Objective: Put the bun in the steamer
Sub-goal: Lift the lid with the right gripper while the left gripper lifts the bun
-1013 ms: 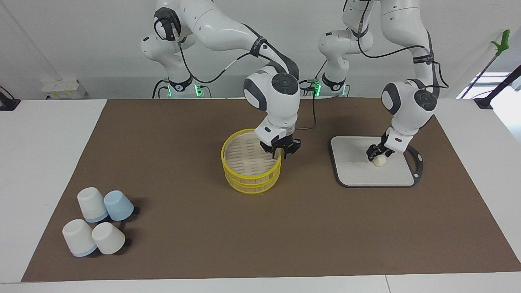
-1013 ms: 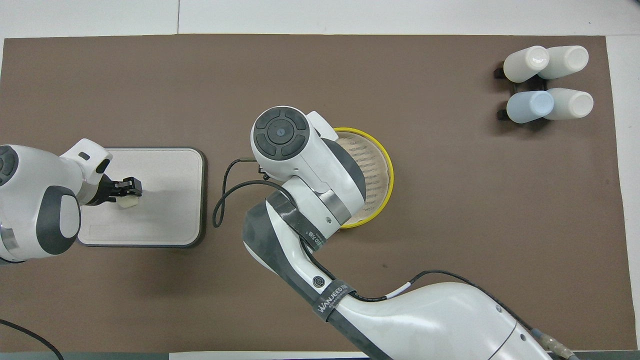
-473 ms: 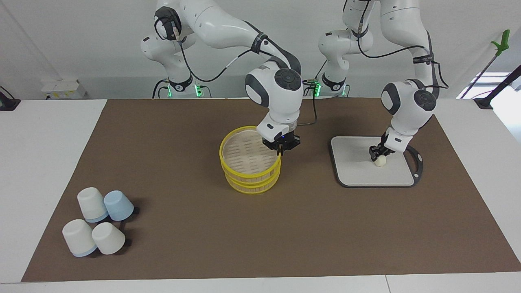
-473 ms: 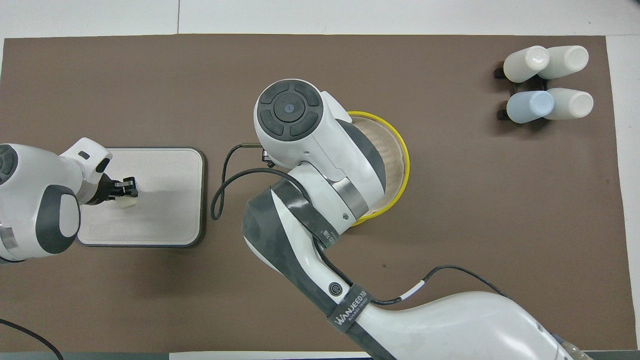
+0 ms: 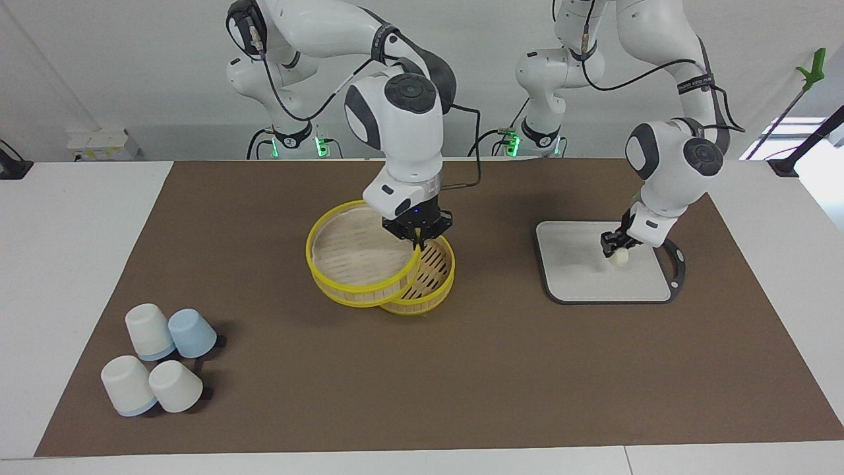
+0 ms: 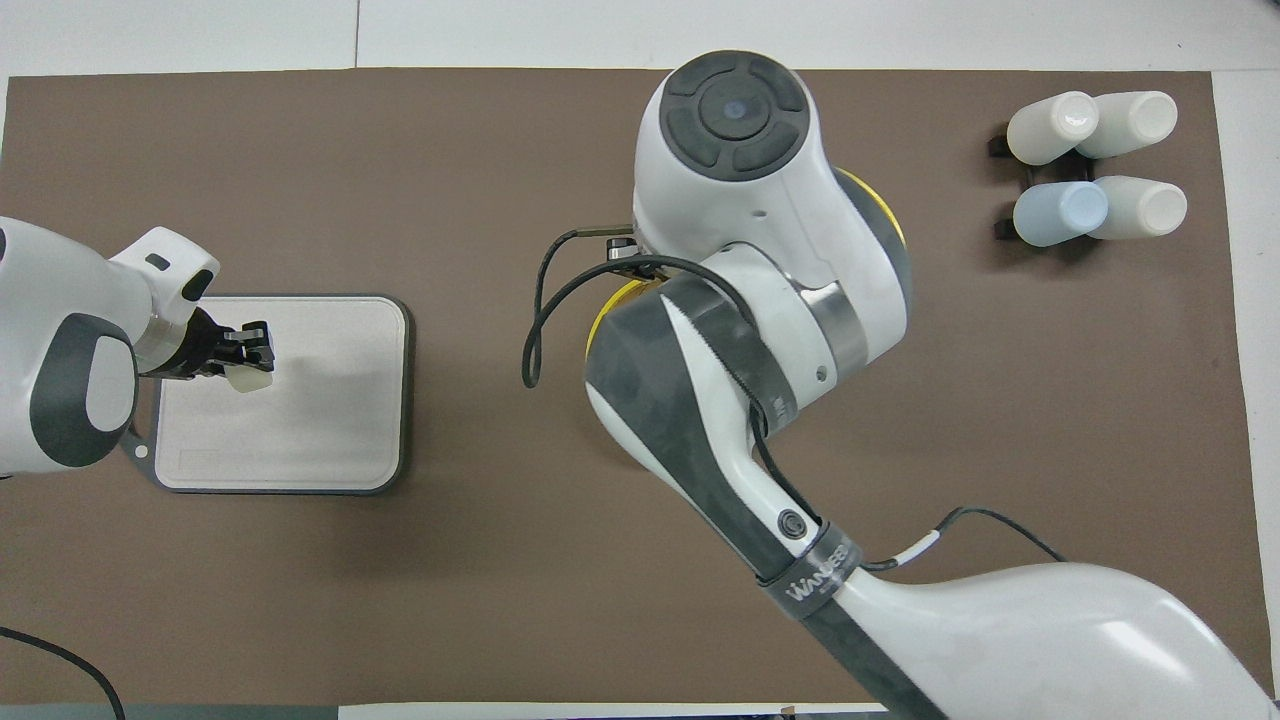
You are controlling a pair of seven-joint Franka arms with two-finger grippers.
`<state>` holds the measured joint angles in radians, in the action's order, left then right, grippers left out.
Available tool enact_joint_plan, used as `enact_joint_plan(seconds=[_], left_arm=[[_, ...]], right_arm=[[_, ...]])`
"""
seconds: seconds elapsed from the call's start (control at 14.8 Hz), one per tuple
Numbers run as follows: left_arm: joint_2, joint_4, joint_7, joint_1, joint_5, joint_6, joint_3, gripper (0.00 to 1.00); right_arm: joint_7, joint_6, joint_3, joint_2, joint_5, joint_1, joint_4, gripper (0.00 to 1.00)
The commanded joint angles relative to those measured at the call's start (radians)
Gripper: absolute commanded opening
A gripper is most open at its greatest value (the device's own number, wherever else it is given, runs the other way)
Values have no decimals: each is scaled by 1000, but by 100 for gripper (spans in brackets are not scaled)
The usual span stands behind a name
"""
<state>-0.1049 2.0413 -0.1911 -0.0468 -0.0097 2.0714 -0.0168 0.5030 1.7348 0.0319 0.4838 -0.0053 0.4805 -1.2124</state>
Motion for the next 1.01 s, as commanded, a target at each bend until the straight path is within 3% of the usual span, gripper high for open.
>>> enact_joint_plan(seconds=[0.0, 0.27, 0.54, 0.95], left_arm=[[-3, -79, -161, -105, -28, -80, -9, 39], [-10, -167, -410, -252, -111, -106, -9, 39], [-65, -288, -666, -438, -115, -116, -9, 39], [-154, -400, -783, -617, -135, -137, -9, 39]], right_arm=[[-92, -47, 11, -34, -4, -66, 1, 0], [-112, -61, 10, -39, 2, -88, -4, 0], [-145, -61, 11, -40, -1, -115, -6, 0], [-304, -61, 11, -39, 2, -201, -10, 0]])
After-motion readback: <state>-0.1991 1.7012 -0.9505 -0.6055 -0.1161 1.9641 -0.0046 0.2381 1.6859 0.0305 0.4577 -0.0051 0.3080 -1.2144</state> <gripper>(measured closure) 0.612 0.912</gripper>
